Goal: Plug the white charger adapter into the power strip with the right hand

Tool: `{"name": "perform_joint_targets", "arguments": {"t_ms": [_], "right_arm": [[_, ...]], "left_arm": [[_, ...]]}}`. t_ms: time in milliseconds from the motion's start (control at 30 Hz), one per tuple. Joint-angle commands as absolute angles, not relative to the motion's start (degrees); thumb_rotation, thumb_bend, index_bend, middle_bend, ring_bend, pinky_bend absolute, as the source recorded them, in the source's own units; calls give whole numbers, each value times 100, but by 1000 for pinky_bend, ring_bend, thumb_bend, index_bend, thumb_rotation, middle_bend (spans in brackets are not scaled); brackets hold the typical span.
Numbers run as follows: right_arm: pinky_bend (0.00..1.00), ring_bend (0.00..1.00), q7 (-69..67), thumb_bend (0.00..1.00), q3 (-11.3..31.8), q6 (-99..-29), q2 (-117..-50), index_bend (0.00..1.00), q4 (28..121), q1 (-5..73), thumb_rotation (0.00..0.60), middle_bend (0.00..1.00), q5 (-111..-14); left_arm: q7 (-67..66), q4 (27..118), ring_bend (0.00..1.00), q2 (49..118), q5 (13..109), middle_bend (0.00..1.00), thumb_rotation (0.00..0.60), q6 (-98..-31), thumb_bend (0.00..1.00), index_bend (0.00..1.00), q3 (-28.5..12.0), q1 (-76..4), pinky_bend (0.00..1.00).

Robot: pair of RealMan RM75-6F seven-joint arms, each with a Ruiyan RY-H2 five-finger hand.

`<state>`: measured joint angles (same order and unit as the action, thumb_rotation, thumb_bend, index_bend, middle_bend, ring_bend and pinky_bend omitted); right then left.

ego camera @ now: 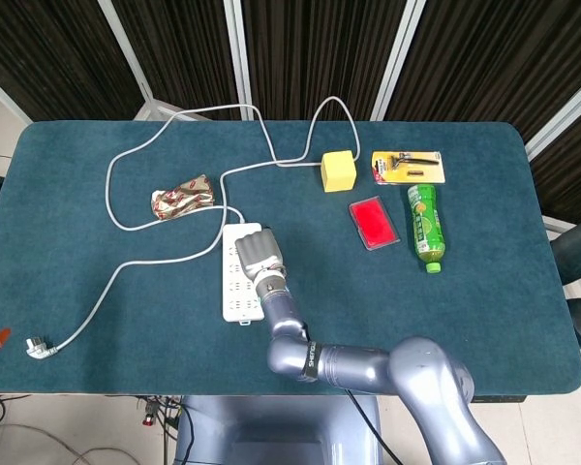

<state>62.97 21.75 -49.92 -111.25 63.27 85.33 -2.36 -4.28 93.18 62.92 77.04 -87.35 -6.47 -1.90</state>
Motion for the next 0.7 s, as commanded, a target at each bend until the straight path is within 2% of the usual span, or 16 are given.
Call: {"name": "perform_joint_targets", "arguments": {"t_ms": [33,100,267,400,500,700], "right_arm": [[314,560,6271,511,2186,-5059,-11108,803,6353,8519,600,646,-293],[314,489,6323,510,2153,-5091,-11084,642,6402,8509,600,550,-286],[307,352,6530,495,2094,-5183,-10992,399,6551,8523,600,380,-158],[230,226,6719,365,2108,-5191,-10878,219,6725,8540,600,240,84],[186,162,6890,307,2136,-5205,-10744,94,6917,8572,600,157,327],[154,123,6921,298,2261,-5383,-10407,43,7456,8567,600,118,492]], "left_arm": [[-426,9317,0,6291,7707,0,600,-8728,85,209,-645,-193,0],[-427,9320,0,6291,7714,0,600,-8726,85,209,-641,-193,0],[-432,9321,0,6293,7711,0,600,-8726,85,209,-641,-192,0],[-444,9321,0,6294,7697,0,600,-8721,85,209,-646,-195,0],[-457,9318,0,6300,7692,0,600,-8717,85,209,-649,-199,0],[-469,9316,0,6303,7703,0,600,-8717,85,209,-640,-199,0]]}}
